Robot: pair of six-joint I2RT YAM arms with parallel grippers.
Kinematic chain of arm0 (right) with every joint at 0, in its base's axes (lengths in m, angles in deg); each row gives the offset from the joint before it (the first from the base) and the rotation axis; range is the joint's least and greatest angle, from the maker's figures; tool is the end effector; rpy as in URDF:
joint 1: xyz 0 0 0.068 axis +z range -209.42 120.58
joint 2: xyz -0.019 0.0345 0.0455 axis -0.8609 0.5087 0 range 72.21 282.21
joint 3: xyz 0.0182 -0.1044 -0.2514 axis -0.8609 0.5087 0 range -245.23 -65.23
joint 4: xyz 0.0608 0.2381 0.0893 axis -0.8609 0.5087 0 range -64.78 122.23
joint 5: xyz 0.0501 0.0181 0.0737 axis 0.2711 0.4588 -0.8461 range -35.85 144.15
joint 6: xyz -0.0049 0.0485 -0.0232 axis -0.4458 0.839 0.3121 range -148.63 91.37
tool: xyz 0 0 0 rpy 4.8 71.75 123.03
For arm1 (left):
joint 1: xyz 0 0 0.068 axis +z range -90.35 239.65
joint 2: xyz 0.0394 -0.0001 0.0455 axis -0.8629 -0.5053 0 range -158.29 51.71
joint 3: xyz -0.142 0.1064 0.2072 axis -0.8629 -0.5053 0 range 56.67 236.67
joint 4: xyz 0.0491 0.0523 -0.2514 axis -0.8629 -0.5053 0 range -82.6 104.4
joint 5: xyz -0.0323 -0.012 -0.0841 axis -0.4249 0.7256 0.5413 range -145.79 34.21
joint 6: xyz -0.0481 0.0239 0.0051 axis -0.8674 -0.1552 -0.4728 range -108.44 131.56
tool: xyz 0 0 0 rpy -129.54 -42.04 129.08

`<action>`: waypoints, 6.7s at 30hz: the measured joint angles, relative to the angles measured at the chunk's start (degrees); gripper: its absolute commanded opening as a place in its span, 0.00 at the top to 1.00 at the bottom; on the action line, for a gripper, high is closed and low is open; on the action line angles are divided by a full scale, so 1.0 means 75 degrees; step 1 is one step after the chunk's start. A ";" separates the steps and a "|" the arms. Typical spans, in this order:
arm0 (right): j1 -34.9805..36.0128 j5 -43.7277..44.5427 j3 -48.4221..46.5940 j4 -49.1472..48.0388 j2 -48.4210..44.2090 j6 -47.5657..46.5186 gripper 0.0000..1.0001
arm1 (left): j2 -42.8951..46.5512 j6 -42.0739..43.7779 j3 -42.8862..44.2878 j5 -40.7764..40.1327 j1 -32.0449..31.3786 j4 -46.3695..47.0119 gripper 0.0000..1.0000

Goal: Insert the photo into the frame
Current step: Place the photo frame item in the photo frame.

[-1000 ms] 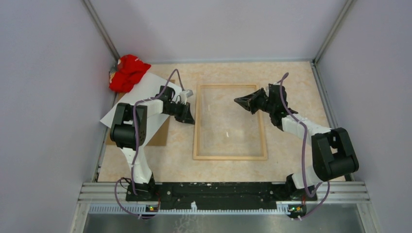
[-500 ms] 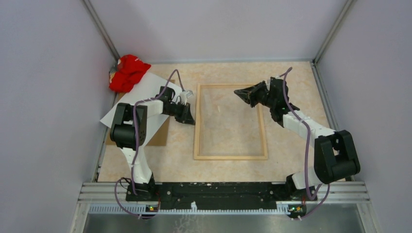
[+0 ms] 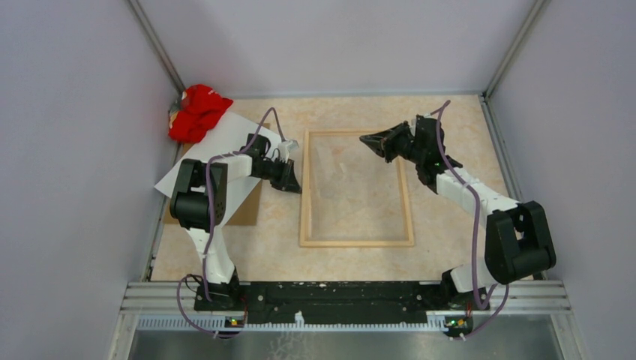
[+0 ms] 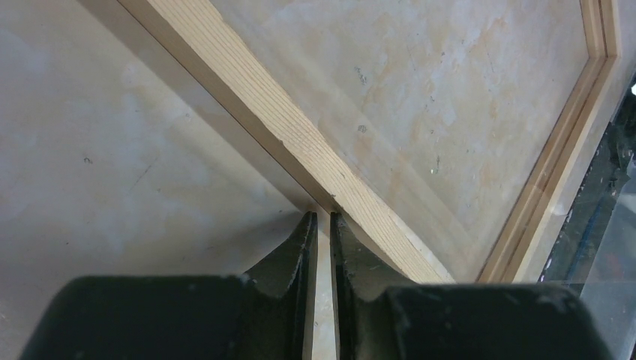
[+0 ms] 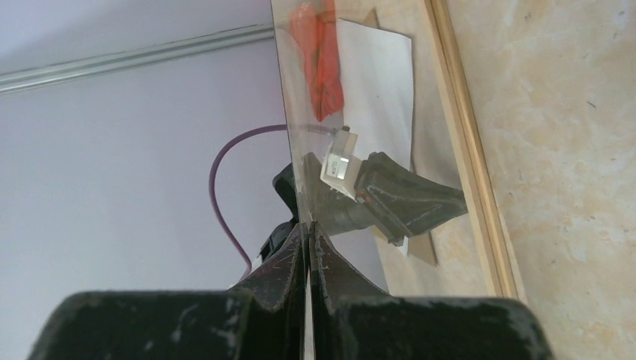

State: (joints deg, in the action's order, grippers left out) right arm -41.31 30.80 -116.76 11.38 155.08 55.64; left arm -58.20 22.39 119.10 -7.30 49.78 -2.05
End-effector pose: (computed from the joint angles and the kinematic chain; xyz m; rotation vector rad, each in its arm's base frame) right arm 0.3088 0.1158 0.2671 0.9072 1.9944 1.5182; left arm 0.3526 -0.0883 0.1340 0.6974 2.3846 -1.1079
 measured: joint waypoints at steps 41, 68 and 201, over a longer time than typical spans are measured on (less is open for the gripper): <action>0.0510 0.0632 0.0061 0.0085 -0.0201 0.0525 1.00 | 0.0000 0.0006 -0.0006 0.0012 -0.0009 0.0000 0.83; 0.0737 0.0766 -0.0495 0.0201 -0.0076 0.0726 1.00 | 0.0000 0.0032 -0.0032 0.0041 -0.0006 0.0026 0.83; -0.1349 -0.2407 0.1067 -0.1856 0.0213 -0.3856 1.00 | -0.0169 0.0157 0.0321 0.0044 -0.0006 -0.0376 0.80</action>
State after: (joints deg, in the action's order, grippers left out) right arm -51.43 12.75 -108.76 -2.54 156.68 26.73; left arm -59.47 23.57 121.51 -6.97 49.73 -4.87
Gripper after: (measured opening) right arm 0.005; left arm 0.208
